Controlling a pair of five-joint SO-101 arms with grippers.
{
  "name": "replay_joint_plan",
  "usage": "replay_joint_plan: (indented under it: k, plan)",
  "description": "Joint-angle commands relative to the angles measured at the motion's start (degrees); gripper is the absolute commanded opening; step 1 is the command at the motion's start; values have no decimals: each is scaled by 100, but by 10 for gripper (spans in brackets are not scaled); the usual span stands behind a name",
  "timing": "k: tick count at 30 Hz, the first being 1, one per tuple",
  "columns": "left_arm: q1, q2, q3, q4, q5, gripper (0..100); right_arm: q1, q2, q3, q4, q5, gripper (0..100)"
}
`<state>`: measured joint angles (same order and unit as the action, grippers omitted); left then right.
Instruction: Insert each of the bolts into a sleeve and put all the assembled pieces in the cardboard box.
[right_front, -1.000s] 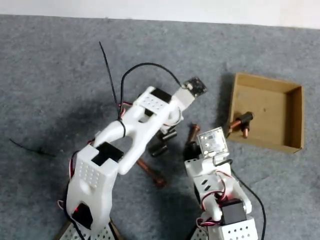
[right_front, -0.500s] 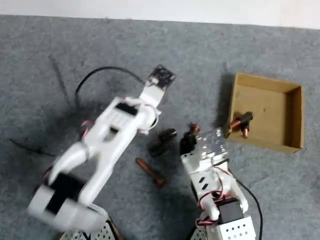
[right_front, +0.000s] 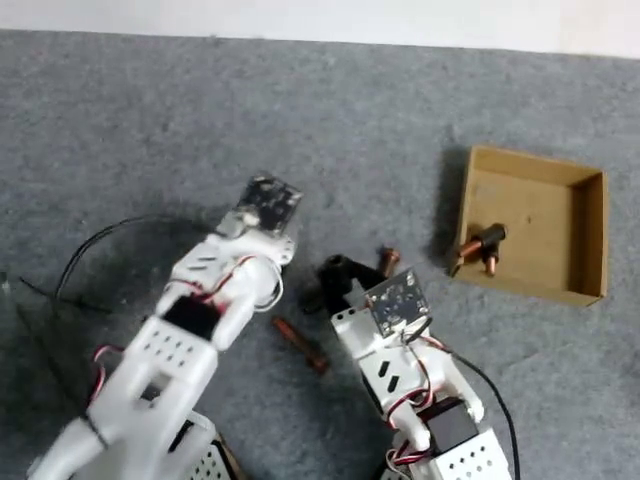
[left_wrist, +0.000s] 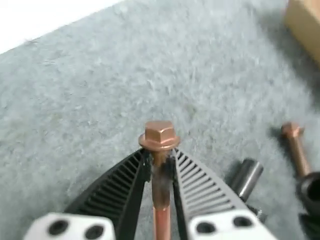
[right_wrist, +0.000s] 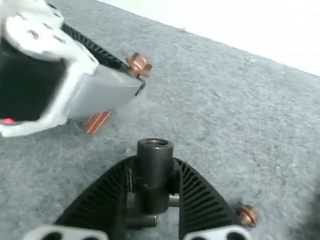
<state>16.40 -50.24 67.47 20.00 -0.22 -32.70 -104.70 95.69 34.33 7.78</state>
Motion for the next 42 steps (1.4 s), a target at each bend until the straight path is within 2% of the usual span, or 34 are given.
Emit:
replay_joint_plan:
  k: [1,6,13,15,17,19,22,24,37,40,42]
  plan:
    - [-207,-1200,233,-158,615,5,-84,-48,857,-171,-18,4]
    - [-154,-2615,875,-167,853,5,-145,-48,857,-295,-18,4]
    - [-84,-4435,1684,-167,2119,53,-268,-48,857,-295,-18,5]
    - [-84,-4884,1947,-167,2268,62,-268,-48,857,-295,-18,5]
    - [-84,-5288,2176,-158,1978,63,-268,-48,857,-295,-18,5]
    - [-84,-5508,2308,-158,1354,62,-268,-48,857,-295,-18,5]
    - [-75,-5446,2387,-167,431,29,-251,-48,857,-295,-18,5]
    - [-75,-5420,2457,-167,132,5,-251,-48,857,-295,-18,5]
    - [-66,-5420,2492,-149,141,7,-251,-40,857,-268,-18,5]
    - [154,-5420,2510,-149,158,7,-251,-40,857,-268,-18,5]
    - [321,-5420,2510,-149,475,7,-251,-40,857,-268,-18,5]
